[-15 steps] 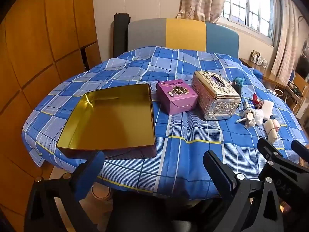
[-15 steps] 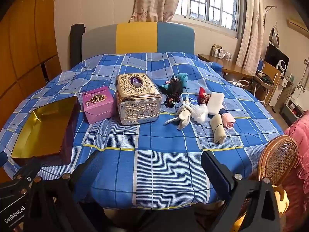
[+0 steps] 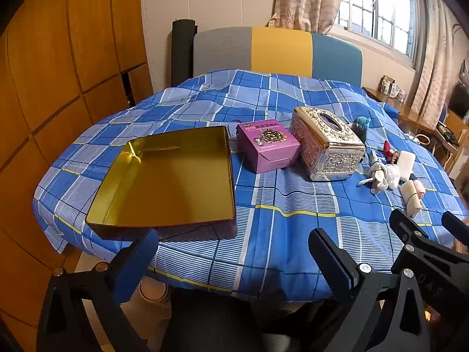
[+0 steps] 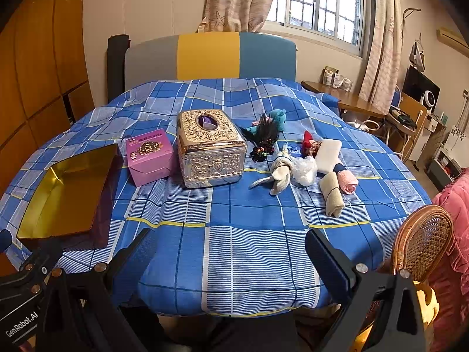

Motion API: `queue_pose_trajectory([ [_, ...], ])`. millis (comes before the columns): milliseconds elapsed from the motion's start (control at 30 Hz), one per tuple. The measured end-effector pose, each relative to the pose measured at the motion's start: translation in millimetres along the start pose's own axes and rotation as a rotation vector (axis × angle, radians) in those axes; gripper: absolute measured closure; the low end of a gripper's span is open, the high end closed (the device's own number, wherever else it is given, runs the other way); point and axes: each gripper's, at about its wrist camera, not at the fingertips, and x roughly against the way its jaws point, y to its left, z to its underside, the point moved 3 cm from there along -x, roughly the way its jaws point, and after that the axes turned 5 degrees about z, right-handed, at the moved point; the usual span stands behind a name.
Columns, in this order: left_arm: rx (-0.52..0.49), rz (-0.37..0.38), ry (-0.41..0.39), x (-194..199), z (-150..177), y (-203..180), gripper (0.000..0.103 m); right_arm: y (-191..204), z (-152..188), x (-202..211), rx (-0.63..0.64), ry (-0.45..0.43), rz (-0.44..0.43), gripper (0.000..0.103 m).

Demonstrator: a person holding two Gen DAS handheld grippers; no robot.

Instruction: Organize soft objects

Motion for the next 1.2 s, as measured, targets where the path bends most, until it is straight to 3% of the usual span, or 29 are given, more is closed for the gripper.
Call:
queue_pose_trajectory([
  [1067,0.008,0.002,0.059,-25.1,1.3,2.3,0.000,-4.0,0.3,-13.2,0.005,0.020,0.003,0.000],
  [1133,0.013,0.031,0.067,-31.4,-0.7,1.6,0.000,-6.8,0.5,-17.4,0.002,0.027,-0.003,0.000],
  [1200,0.023,0.111,0.074,-38.5,-0.2,-2.0,0.000,-9.5,0.4,-22.9,0.003,0.041,-0.023,0.002],
])
